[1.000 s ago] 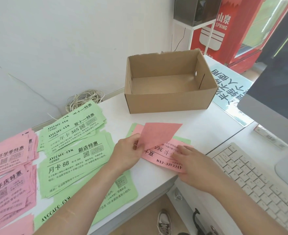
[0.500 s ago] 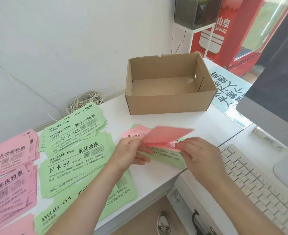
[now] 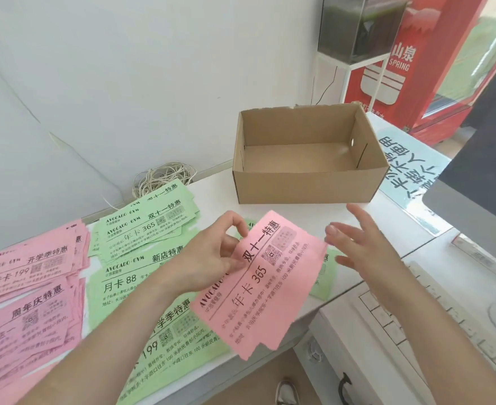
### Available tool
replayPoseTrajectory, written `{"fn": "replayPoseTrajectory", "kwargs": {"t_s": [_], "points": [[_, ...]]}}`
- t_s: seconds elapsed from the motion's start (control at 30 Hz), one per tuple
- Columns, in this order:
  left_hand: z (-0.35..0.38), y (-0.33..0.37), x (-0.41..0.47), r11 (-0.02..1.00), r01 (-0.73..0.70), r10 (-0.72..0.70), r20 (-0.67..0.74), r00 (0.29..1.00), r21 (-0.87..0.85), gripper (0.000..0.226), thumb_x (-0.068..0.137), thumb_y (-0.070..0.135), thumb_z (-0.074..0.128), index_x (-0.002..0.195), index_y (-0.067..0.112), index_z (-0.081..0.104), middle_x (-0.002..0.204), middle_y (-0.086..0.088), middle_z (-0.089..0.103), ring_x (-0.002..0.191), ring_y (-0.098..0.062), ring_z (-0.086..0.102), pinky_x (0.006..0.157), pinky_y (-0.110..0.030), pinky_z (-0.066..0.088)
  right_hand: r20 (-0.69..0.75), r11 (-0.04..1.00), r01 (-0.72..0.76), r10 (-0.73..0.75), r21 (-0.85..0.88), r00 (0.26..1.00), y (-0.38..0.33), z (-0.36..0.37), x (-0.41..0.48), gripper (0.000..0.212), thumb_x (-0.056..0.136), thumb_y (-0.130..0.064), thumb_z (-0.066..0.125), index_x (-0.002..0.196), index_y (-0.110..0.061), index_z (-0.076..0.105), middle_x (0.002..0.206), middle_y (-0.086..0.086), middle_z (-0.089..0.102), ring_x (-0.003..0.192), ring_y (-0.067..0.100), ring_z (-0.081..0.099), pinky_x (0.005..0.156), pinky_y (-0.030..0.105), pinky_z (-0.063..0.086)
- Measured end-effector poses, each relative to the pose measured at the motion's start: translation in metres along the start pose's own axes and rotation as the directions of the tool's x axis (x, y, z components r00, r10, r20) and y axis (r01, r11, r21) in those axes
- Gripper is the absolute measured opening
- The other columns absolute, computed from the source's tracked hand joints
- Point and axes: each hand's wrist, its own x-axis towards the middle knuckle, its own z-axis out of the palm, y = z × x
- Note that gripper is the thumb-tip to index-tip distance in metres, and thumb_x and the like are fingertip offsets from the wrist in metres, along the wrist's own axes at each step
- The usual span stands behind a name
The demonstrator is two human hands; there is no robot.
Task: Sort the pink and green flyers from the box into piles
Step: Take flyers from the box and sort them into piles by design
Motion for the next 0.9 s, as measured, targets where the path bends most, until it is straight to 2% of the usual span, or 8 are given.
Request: {"fn": "replayPoseTrajectory", "kwargs": {"t_s": [0.17, 0.3, 0.43, 0.5, 0.6, 0.67, 0.73, 0.9], "points": [[-0.020, 0.003, -0.008, 0.996, 0.079, -0.082, 0.112, 0.990, 0.027, 0.038, 0.088, -0.006, 0.057, 0.106, 0.025, 0.044, 0.095, 0.001, 0.074, 0.088, -0.021, 0.071, 0.078, -0.041, 0.057, 0.260, 0.998, -0.064, 0.056, 0.023, 0.964, -0.005, 0.011, 0.021, 0.038, 0.089, -0.012, 0.064, 0.126, -0.020, 0.056, 0.096, 0.006, 0.074, 0.076, 0.019, 0.062, 0.076, 0.030, 0.046], [-0.032, -0.010, -0.015, 0.966, 0.129, -0.106, -0.113, 0.988, 0.224, 0.019, 0.082, 0.014, 0.072, 0.092, 0.027, 0.064, 0.083, 0.009, 0.074, 0.077, -0.011, 0.070, 0.079, -0.039, 0.056, 0.195, 0.978, 0.096, -0.059, -0.185, 0.979, -0.004, 0.025, 0.021, 0.008, 0.085, -0.003, 0.068, 0.084, -0.009, 0.074, 0.072, 0.010, 0.072, 0.054, 0.009, 0.058, 0.052, 0.013, 0.041], [-0.037, -0.030, -0.023, 0.931, 0.220, -0.126, -0.308, 0.943, 0.290, 0.006, 0.078, 0.027, 0.078, 0.078, 0.027, 0.071, 0.072, 0.016, 0.071, 0.070, 0.000, 0.066, 0.074, -0.027, 0.052, 0.050, 0.921, 0.117, -0.106, -0.373, 0.993, 0.010, 0.038, 0.028, 0.014, 0.079, -0.013, 0.076, 0.067, -0.017, 0.070, 0.066, 0.006, 0.071, 0.046, 0.006, 0.049, 0.046, 0.016, 0.037], [-0.043, -0.033, -0.029, 0.920, 0.241, -0.055, -0.510, 0.859, 0.308, 0.009, 0.082, 0.025, 0.074, 0.075, 0.029, 0.069, 0.072, 0.018, 0.069, 0.072, 0.002, 0.064, 0.070, -0.024, 0.051, -0.019, 0.932, 0.094, -0.107, -0.350, 0.994, 0.016, 0.040, 0.031, 0.017, 0.078, -0.015, 0.078, 0.065, -0.016, 0.068, 0.063, 0.005, 0.070, 0.041, 0.003, 0.049, 0.041, 0.013, 0.037], [-0.064, -0.034, -0.044, 0.995, 0.100, -0.050, -0.740, 0.671, 0.024, 0.022, 0.086, 0.012, 0.068, 0.071, 0.029, 0.070, 0.068, 0.016, 0.070, 0.065, 0.003, 0.064, 0.063, -0.018, 0.047, -0.088, 0.964, 0.063, -0.088, -0.259, 0.992, 0.022, 0.038, 0.033, 0.020, 0.078, -0.014, 0.078, 0.064, -0.010, 0.065, 0.059, 0.005, 0.068, 0.039, 0.003, 0.053, 0.039, 0.014, 0.039], [-0.072, -0.035, -0.053, 0.990, 0.002, -0.098, -0.685, 0.722, -0.139, 0.026, 0.087, 0.007, 0.066, 0.071, 0.027, 0.073, 0.074, 0.012, 0.073, 0.066, -0.001, 0.067, 0.070, -0.025, 0.049, -0.098, 0.977, 0.053, -0.074, -0.205, 0.992, 0.024, 0.036, 0.032, 0.022, 0.079, -0.014, 0.078, 0.065, -0.006, 0.063, 0.060, 0.008, 0.068, 0.042, 0.007, 0.058, 0.038, 0.016, 0.040], [-0.069, -0.034, -0.054, 0.991, 0.073, -0.123, -0.568, 0.814, -0.111, 0.022, 0.088, 0.010, 0.065, 0.076, 0.026, 0.074, 0.081, 0.010, 0.074, 0.072, -0.006, 0.069, 0.073, -0.029, 0.051, -0.077, 0.986, 0.057, -0.070, -0.158, 0.995, 0.023, 0.037, 0.030, 0.024, 0.079, -0.015, 0.078, 0.065, -0.006, 0.061, 0.063, 0.012, 0.068, 0.043, 0.011, 0.059, 0.039, 0.021, 0.040], [-0.041, -0.037, -0.039, 0.932, 0.184, -0.017, -0.469, 0.883, 0.313, 0.011, 0.082, 0.025, 0.073, 0.076, 0.033, 0.068, 0.116, 0.023, 0.055, 0.106, -0.002, 0.051, 0.092, -0.022, 0.033, 0.074, 0.996, 0.085, -0.084, -0.015, 0.994, 0.016, 0.048, 0.023, 0.021, 0.083, -0.010, 0.072, 0.070, -0.002, 0.058, 0.065, 0.017, 0.067, 0.042, 0.016, 0.045, 0.040, 0.023, 0.040]]}}
